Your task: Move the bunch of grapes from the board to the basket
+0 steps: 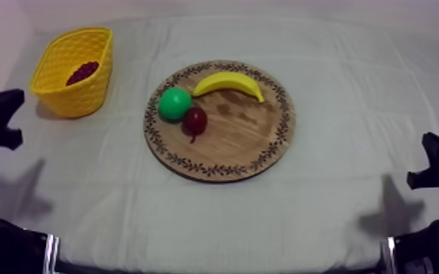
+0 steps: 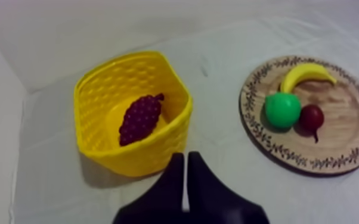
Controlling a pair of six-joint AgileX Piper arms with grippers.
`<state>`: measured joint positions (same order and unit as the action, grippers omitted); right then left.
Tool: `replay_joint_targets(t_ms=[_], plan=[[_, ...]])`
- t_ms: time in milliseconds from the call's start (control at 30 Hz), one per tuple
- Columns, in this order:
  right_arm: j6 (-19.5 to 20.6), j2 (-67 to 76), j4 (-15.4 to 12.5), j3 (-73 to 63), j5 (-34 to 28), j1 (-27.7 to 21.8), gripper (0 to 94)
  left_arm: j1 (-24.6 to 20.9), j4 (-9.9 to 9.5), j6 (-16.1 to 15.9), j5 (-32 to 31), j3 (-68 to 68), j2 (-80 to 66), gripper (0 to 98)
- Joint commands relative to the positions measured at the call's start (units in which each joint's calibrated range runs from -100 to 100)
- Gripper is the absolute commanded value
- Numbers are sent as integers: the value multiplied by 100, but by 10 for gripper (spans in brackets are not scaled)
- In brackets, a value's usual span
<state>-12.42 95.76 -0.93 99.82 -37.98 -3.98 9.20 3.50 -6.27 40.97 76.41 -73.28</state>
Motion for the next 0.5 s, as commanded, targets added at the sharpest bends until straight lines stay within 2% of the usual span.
replay_joint_targets(t_ms=[0, 267, 467], plan=[[-1, 0, -2, -4, 0, 0, 3, -14, 9, -101, -20, 467, -483, 0], [-1, 0, -2, -4, 0, 0, 3, -41, -43, 25, 128, 1230, -1337, 0], [2, 0, -2, -4, 0, 0, 3, -27, -77, 314, 340, 1663, -1860, 0]])
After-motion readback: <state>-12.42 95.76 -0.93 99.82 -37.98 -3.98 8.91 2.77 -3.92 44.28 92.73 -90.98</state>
